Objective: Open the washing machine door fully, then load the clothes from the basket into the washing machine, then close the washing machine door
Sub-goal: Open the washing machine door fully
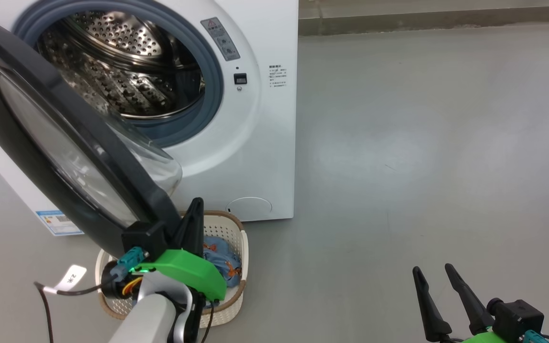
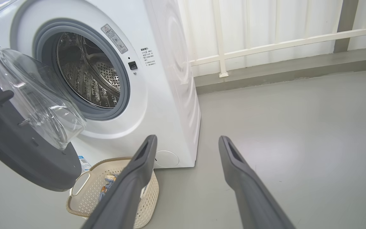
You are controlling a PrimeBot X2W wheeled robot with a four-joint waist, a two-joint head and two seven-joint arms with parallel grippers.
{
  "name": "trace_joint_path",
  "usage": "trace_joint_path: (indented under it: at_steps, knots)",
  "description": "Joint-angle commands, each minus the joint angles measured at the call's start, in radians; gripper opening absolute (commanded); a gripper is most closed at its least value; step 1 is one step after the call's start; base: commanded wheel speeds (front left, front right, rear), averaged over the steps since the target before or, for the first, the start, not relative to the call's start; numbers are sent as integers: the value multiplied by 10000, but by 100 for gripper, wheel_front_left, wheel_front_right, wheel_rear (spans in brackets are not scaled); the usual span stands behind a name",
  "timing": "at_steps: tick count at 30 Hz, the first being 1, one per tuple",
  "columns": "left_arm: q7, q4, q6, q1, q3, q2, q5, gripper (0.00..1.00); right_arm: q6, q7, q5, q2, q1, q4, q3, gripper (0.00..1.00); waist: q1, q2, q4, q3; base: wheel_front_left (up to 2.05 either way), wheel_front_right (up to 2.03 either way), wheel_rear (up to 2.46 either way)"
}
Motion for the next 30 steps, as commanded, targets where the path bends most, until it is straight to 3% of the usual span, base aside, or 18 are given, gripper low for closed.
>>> trace_joint_path:
  at_steps: [1, 14, 30]
  knots:
    - [-59, -130, 68, -551, 331, 114, -76, 0, 17, -132, 50, -56, -430, -203, 252, 100, 0, 0, -11, 9, 0, 0, 0]
    - [-59, 43, 37, -493, 426, 114, -108, 0, 17, -179, 101, -56, -384, -181, 160, 100, 0, 0, 203, 26, 0, 0, 0]
    - [-59, -39, 29, -268, 184, 114, -157, 0, 17, -171, 131, -56, -335, -167, 239, 100, 0, 0, 1217, -14, 0, 0, 0]
